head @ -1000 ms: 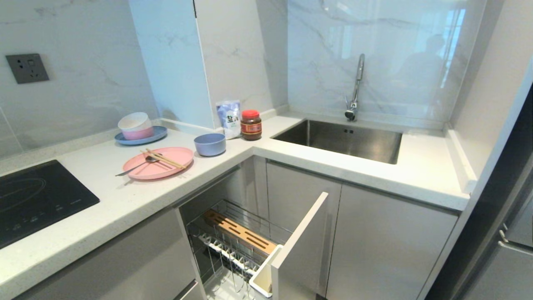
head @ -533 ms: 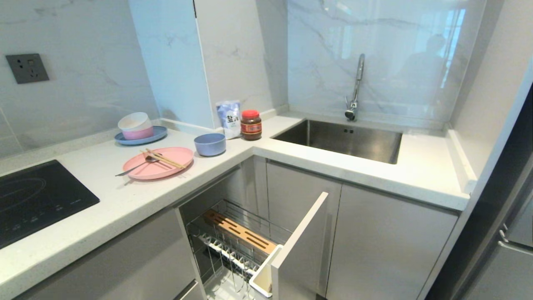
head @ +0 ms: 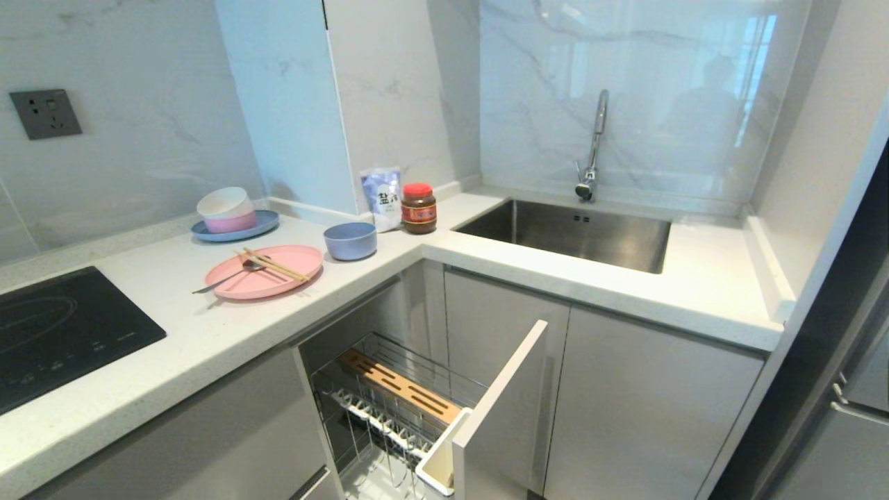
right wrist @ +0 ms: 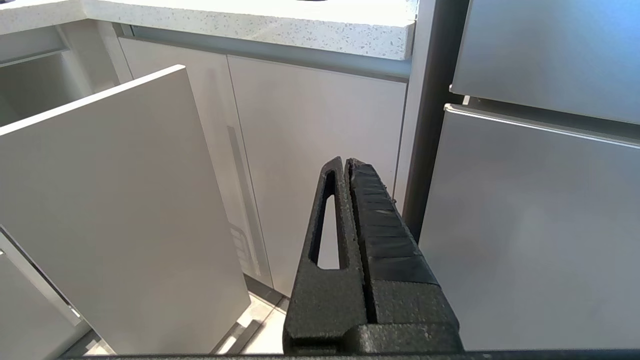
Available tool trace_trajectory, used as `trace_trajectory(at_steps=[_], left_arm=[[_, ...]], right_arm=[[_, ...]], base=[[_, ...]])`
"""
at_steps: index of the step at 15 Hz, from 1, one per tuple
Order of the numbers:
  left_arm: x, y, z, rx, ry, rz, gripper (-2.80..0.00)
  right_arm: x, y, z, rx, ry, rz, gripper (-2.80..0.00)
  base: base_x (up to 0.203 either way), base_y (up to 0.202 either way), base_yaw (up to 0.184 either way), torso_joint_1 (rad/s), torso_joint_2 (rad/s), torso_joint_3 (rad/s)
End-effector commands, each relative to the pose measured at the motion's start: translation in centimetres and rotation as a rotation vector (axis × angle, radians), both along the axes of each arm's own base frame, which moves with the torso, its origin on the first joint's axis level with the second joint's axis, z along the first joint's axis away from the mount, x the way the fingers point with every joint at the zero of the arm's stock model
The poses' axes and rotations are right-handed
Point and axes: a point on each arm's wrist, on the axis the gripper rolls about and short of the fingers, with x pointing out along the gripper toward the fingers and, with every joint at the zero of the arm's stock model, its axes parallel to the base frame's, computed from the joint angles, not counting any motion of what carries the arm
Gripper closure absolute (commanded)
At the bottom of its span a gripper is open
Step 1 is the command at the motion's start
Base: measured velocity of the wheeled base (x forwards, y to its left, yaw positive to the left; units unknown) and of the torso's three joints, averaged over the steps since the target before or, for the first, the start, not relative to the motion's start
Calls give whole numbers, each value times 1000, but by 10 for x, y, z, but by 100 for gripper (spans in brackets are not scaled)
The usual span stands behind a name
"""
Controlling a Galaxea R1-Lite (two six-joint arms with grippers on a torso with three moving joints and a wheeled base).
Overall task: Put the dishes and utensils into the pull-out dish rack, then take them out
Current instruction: Pick up the chopsticks and place it in the cupboard
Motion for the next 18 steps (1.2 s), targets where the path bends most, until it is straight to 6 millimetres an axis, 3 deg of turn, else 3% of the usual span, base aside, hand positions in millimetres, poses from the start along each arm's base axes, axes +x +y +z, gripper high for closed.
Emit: trace_trajectory(at_steps=[1, 9, 18], left_arm=[[2, 0, -7, -1, 26, 0, 0], [2, 0, -7, 1, 25, -2, 0], [2, 0, -7, 7, 25, -1, 0]], right_arm=[[0, 0, 0, 0, -4, 1, 0], [0, 0, -1, 0, -3, -1, 0], [0, 0, 0, 0, -3, 0, 0]], base=[[0, 0, 0, 0, 0, 0], [0, 0, 0, 1, 1, -15], [0, 0, 0, 4, 2, -187]])
